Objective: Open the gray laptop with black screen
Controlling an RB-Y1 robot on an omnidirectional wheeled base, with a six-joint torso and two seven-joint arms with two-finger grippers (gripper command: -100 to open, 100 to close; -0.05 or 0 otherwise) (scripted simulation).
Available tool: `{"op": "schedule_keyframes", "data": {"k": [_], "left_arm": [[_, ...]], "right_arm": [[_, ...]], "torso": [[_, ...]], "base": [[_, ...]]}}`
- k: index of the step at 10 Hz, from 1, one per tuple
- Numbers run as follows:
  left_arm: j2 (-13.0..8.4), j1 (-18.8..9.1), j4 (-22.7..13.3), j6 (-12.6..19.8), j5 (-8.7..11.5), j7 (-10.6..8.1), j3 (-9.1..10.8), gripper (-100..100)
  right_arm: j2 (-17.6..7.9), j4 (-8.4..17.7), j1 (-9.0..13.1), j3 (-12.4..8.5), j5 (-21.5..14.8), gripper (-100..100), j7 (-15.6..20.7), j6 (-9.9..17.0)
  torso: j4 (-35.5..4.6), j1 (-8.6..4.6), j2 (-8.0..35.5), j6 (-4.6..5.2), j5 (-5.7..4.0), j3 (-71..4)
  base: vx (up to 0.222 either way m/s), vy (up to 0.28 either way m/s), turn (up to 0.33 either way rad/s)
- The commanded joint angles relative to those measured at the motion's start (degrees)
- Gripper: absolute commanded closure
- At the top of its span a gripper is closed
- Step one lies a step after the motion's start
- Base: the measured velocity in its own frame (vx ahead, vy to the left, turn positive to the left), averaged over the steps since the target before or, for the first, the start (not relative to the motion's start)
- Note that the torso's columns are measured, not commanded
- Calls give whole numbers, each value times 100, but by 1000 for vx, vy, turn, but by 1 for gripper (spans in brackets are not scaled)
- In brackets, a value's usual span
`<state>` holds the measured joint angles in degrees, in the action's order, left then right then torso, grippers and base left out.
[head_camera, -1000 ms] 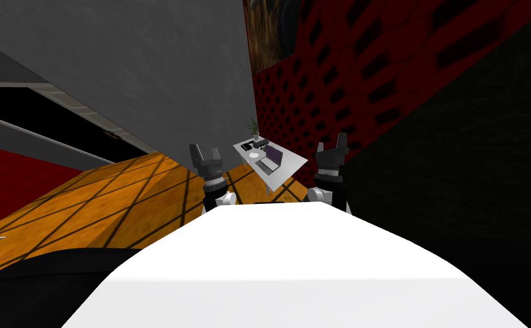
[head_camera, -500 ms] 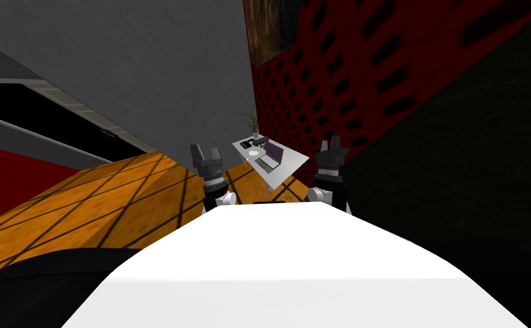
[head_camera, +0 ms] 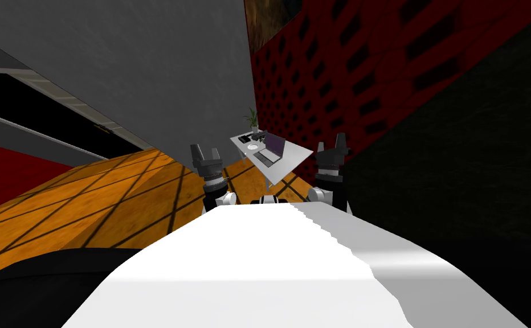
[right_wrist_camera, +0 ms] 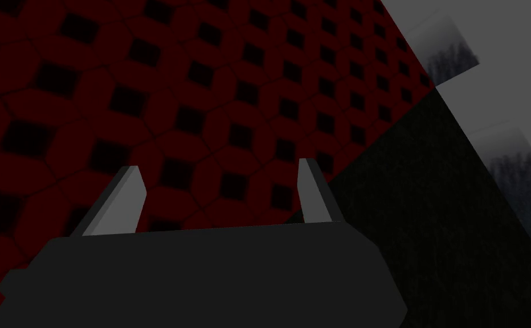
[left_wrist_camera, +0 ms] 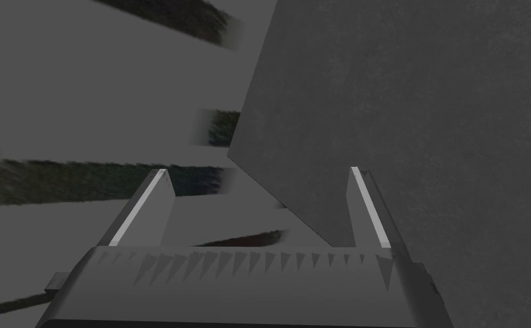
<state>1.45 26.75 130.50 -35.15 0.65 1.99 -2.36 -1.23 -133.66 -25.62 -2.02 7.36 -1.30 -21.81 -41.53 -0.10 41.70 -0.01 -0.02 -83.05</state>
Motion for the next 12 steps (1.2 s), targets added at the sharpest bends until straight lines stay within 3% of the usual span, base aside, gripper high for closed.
{"op": "schedule_keyframes", "data": {"k": [1, 5, 6, 11, 12], "left_arm": [[0, 0, -1, 0, 0, 0, 0, 0], [-1, 0, -1, 0, 0, 0, 1, 0], [-1, 0, -1, 0, 0, 0, 1, 0], [-1, 1, -1, 0, 0, 0, 1, 0], [-1, 0, -1, 0, 0, 0, 1, 0]], "right_arm": [[-359, 61, 84, -17, 256, -100, -241, 40], [-965, 239, 320, -55, 922, -100, -856, 156], [-965, 239, 320, -55, 975, -100, -899, 156], [-1603, 503, 647, -81, 1840, -100, -1718, 337], [-1603, 503, 647, -81, 1977, -100, -1847, 337]], "torso": [[-59, -6, 62, 1, -2, -105], [-72, 2, 47, 0, 0, -159], [-73, 8, 51, 0, 1, -157], [-76, 8, 60, 0, 1, -151], [-77, 3, 63, -2, 0, -149]], "base": [[-104, -90, 98], [-67, -118, 160], [-37, -75, 74], [-38, -88, 176], [-32, -89, 99]]}}
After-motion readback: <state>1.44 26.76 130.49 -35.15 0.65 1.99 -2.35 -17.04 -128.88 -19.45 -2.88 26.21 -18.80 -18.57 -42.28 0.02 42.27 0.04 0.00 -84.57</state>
